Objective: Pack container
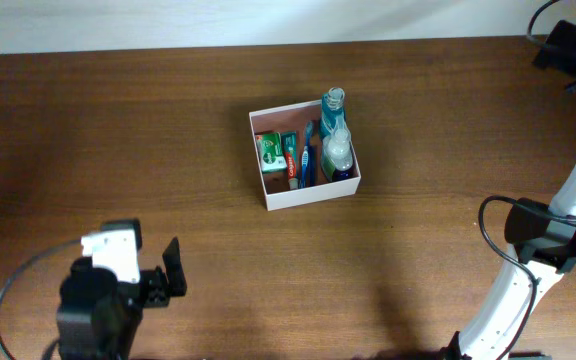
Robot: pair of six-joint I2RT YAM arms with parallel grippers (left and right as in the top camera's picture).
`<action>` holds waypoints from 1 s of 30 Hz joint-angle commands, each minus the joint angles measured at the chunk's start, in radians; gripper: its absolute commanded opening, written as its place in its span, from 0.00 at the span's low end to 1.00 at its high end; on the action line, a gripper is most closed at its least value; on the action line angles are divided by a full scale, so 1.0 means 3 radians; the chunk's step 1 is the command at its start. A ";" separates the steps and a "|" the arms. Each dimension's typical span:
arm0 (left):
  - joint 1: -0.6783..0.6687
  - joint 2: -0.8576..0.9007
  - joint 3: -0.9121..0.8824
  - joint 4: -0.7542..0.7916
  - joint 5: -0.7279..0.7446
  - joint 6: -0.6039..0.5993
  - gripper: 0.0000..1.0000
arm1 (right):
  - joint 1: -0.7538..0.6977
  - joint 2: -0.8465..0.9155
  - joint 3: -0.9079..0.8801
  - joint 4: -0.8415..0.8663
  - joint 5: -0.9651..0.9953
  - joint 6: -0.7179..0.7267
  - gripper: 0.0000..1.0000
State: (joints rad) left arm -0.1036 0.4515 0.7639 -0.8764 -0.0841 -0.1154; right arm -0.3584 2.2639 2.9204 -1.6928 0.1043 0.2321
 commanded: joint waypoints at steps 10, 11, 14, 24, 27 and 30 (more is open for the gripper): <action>0.0118 -0.1073 -0.0774 0.0205 0.0080 0.0093 0.99 | -0.0010 0.0055 -0.0011 -0.0019 -0.0009 0.0018 0.98; 0.0118 -0.1108 -0.0813 0.0207 0.0083 0.0092 0.99 | -0.0010 0.0055 -0.0011 -0.0019 -0.0009 0.0018 0.98; 0.0118 -0.1217 -0.0940 0.0254 0.0081 0.0093 0.99 | -0.0010 0.0055 -0.0011 -0.0019 -0.0009 0.0018 0.98; 0.0324 -0.1486 -0.1502 0.0868 0.0103 0.0092 0.99 | -0.0010 0.0055 -0.0011 -0.0019 -0.0009 0.0018 0.98; 0.0395 -0.1486 -0.1675 0.1094 0.0178 0.0122 0.99 | -0.0010 0.0055 -0.0011 -0.0019 -0.0009 0.0018 0.98; 0.0445 -0.1486 -0.1766 0.1181 0.0272 0.0142 0.99 | -0.0010 0.0055 -0.0011 -0.0019 -0.0009 0.0018 0.98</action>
State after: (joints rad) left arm 0.0105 0.0158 0.2722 -0.5453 -0.0494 -0.0971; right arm -0.3584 2.2639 2.9204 -1.6924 0.1043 0.2329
